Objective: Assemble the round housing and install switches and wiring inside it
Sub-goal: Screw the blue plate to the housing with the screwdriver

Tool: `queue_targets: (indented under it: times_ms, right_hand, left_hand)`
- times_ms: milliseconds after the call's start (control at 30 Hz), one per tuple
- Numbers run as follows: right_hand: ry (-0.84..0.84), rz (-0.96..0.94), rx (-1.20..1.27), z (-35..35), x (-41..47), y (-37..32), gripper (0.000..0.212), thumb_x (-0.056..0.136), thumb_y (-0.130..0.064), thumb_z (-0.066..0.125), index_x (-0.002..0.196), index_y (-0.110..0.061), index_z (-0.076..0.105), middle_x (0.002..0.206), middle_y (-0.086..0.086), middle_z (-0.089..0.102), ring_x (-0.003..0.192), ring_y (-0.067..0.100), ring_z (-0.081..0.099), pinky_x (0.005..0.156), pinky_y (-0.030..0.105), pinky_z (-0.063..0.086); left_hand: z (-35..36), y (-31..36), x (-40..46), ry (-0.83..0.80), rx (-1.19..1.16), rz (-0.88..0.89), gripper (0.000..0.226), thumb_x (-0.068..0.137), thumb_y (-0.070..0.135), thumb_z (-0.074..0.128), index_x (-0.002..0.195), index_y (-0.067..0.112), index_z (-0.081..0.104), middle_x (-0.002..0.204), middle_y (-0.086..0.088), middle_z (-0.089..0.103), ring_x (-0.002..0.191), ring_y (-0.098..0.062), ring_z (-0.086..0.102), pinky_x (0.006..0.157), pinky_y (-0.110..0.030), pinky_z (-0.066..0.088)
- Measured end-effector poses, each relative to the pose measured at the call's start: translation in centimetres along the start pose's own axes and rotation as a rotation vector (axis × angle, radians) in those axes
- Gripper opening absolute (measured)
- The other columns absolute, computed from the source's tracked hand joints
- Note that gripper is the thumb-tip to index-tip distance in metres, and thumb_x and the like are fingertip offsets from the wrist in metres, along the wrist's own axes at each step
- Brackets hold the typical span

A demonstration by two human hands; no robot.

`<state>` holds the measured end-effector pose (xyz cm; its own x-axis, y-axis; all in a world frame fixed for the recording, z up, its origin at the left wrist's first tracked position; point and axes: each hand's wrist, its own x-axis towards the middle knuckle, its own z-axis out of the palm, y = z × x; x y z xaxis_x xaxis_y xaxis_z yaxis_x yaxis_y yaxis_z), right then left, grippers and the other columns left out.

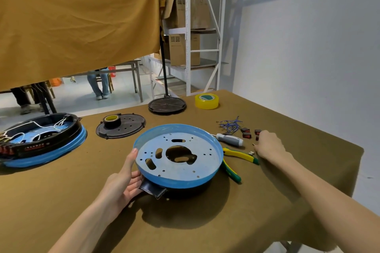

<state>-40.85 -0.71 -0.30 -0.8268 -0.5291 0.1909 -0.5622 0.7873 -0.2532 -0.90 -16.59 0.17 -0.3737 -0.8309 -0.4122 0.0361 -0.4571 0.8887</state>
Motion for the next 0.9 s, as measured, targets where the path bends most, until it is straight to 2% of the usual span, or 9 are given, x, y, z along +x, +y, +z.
queue_targets:
  times_ms: [100,200,267,367,433,500,633,767,900]
  right_hand:
    - [-0.011,-0.081,-0.154,-0.3,-0.6,-0.6,0.013,0.093,-0.005,0.061,0.094,-0.015,0.053,0.084,0.004,0.056,0.079,0.026,0.061,0.065,0.037,0.053]
    - [0.004,-0.137,-0.201,-1.0,-1.6,-1.4,0.015,0.093,0.001,0.058,0.094,-0.014,0.053,0.093,0.007,0.06,0.078,0.025,0.056,0.065,0.035,0.047]
    - [0.044,-0.183,-0.007,-1.8,-2.1,-2.4,0.003,0.101,-0.008,0.055,0.1,-0.009,0.058,0.1,0.012,0.063,0.084,0.029,0.059,0.068,0.038,0.047]
    - [0.057,-0.323,0.423,-3.3,-3.6,-5.6,0.009,0.104,-0.016,0.056,0.097,-0.013,0.061,0.093,0.003,0.066,0.084,0.022,0.061,0.073,0.035,0.047]
    - [0.07,-0.438,0.573,-4.5,-5.3,-8.4,0.002,0.102,-0.016,0.06,0.103,-0.017,0.061,0.088,-0.007,0.065,0.078,0.01,0.062,0.07,0.023,0.047]
    - [0.059,-0.548,0.679,-5.4,-6.9,-11.0,0.012,0.101,-0.015,0.063,0.11,-0.021,0.059,0.082,-0.008,0.067,0.069,0.007,0.065,0.066,0.016,0.049]
    - [-0.097,-0.712,0.919,-5.8,-10.3,-16.2,0.009,0.094,-0.01,0.073,0.102,-0.012,0.069,0.077,0.0,0.073,0.065,0.012,0.072,0.059,0.023,0.057]
    - [-0.322,-0.774,1.042,-3.8,-12.8,-20.5,0.014,0.093,-0.006,0.074,0.105,-0.005,0.068,0.081,0.01,0.077,0.069,0.019,0.076,0.064,0.029,0.063]
    - [-0.373,-0.849,0.987,-2.2,-13.3,-22.5,0.008,0.093,-0.006,0.074,0.099,-0.003,0.069,0.084,0.009,0.076,0.072,0.015,0.076,0.069,0.028,0.063]
  left_hand:
    - [-0.1,-0.1,0.0,-0.01,0.01,-0.012,0.125,0.041,0.076,0.081,0.136,0.002,0.051,0.14,-0.023,0.058,0.124,-0.039,0.062,0.107,-0.054,0.051]
    - [-0.4,-0.2,0.0,-0.015,0.026,-0.022,0.12,0.041,0.076,0.081,0.131,0.001,0.053,0.136,-0.024,0.061,0.121,-0.039,0.064,0.106,-0.053,0.052]
    - [-0.4,-0.1,0.1,-0.023,0.038,-0.03,0.115,0.042,0.074,0.082,0.128,0.002,0.055,0.132,-0.024,0.064,0.117,-0.039,0.066,0.104,-0.052,0.054]
    - [-0.4,0.3,0.2,-0.049,0.055,-0.054,0.106,0.045,0.07,0.083,0.119,0.0,0.055,0.125,-0.025,0.068,0.111,-0.038,0.07,0.097,-0.05,0.058]
    - [-0.7,0.6,0.3,-0.084,0.074,-0.079,0.104,0.048,0.067,0.084,0.119,-0.004,0.057,0.115,-0.026,0.073,0.102,-0.038,0.075,0.091,-0.048,0.061]
    - [-1.0,0.8,0.4,-0.111,0.098,-0.092,0.102,0.051,0.066,0.085,0.12,-0.004,0.058,0.112,-0.027,0.074,0.101,-0.038,0.075,0.095,-0.049,0.059]
    - [-1.2,0.8,0.5,-0.136,0.152,-0.088,0.105,0.048,0.068,0.083,0.121,-0.005,0.06,0.109,-0.025,0.075,0.101,-0.037,0.075,0.096,-0.047,0.059]
    - [-1.2,0.8,0.5,-0.184,0.165,-0.094,0.102,0.05,0.068,0.082,0.117,-0.005,0.062,0.1,-0.023,0.078,0.088,-0.031,0.079,0.062,-0.033,0.064]
    - [-1.5,0.5,0.9,-0.192,0.173,-0.091,0.103,0.057,0.069,0.083,0.123,-0.007,0.061,0.093,-0.024,0.077,0.087,-0.03,0.079,0.062,-0.03,0.063]
